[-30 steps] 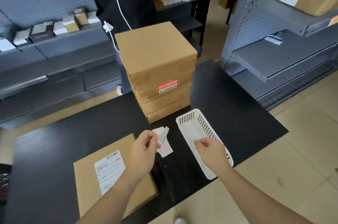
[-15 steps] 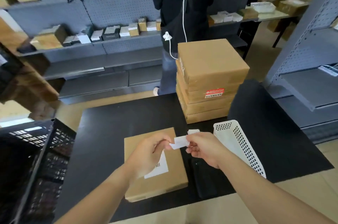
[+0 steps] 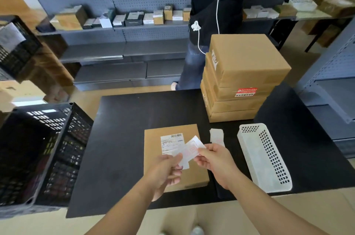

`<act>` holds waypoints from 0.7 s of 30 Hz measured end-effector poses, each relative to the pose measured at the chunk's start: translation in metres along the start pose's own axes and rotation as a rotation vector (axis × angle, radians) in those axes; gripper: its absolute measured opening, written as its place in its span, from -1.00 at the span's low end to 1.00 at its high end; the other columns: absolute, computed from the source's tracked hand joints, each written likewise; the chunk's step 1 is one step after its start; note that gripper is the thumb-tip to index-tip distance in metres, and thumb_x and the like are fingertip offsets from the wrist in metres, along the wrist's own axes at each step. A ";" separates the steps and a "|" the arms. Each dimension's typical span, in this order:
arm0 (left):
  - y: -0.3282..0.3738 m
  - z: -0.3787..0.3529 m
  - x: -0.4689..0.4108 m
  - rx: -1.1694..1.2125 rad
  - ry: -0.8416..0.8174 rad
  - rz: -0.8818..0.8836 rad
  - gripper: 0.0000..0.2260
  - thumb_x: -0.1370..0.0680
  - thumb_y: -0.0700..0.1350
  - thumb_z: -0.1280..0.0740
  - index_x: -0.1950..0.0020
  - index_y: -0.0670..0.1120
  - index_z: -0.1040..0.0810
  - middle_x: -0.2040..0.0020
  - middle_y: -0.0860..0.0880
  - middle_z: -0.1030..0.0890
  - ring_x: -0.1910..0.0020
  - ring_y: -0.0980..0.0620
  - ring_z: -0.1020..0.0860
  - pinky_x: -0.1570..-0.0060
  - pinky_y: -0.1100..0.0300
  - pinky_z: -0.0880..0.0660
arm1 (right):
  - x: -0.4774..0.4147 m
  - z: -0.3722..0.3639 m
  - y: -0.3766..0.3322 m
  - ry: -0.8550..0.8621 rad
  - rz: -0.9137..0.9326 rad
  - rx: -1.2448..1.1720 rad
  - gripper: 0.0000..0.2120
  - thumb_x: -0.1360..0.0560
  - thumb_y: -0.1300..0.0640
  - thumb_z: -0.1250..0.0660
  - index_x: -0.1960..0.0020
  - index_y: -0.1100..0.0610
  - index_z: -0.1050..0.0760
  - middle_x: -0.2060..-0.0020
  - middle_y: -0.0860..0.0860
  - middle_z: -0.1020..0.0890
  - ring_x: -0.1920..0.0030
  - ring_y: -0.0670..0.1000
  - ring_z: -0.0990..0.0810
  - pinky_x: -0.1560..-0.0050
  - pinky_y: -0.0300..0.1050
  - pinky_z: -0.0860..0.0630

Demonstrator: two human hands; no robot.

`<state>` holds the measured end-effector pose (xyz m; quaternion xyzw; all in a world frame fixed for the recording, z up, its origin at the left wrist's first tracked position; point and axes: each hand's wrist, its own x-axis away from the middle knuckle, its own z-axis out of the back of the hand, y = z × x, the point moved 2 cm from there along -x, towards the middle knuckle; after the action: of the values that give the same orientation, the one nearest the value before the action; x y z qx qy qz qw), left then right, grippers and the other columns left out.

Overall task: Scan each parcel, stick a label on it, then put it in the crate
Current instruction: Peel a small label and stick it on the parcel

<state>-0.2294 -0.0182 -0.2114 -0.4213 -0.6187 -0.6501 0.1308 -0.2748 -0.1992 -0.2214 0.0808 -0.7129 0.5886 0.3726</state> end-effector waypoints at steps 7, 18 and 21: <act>-0.025 0.011 -0.022 -0.128 0.080 -0.007 -0.83 -0.61 -0.09 -0.37 0.07 -0.19 -0.57 0.23 -0.09 -0.48 0.27 -0.01 -0.35 0.27 0.16 -0.37 | -0.005 0.009 0.029 0.024 -0.087 0.108 -0.87 -0.58 0.13 -0.45 -0.08 0.17 -0.61 0.15 0.02 -0.77 0.13 0.05 -0.77 -0.05 0.04 -0.70; -0.089 -0.011 -0.064 -0.453 0.323 -0.037 -0.64 -0.51 -0.16 -0.40 0.44 -0.06 -0.35 0.45 0.00 -0.33 0.41 0.04 -0.30 0.40 0.28 -0.29 | -0.040 0.042 0.094 0.154 0.053 0.696 -0.85 -0.54 -0.03 -0.46 0.11 0.04 -0.64 0.19 -0.11 -0.68 0.12 -0.11 -0.63 0.00 -0.16 -0.57; -0.092 -0.014 -0.069 -0.503 0.392 -0.055 -0.70 -0.51 -0.17 -0.40 0.43 -0.12 -0.49 0.45 -0.04 -0.44 0.49 0.08 -0.37 0.54 0.36 -0.35 | -0.048 0.043 0.100 0.158 0.080 0.737 -0.84 -0.54 -0.03 -0.46 0.10 0.06 -0.64 0.21 -0.10 -0.67 0.13 -0.12 -0.62 0.05 -0.22 -0.53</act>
<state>-0.2563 -0.0368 -0.3228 -0.2903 -0.4128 -0.8547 0.1217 -0.3151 -0.2241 -0.3308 0.1359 -0.4248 0.8240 0.3493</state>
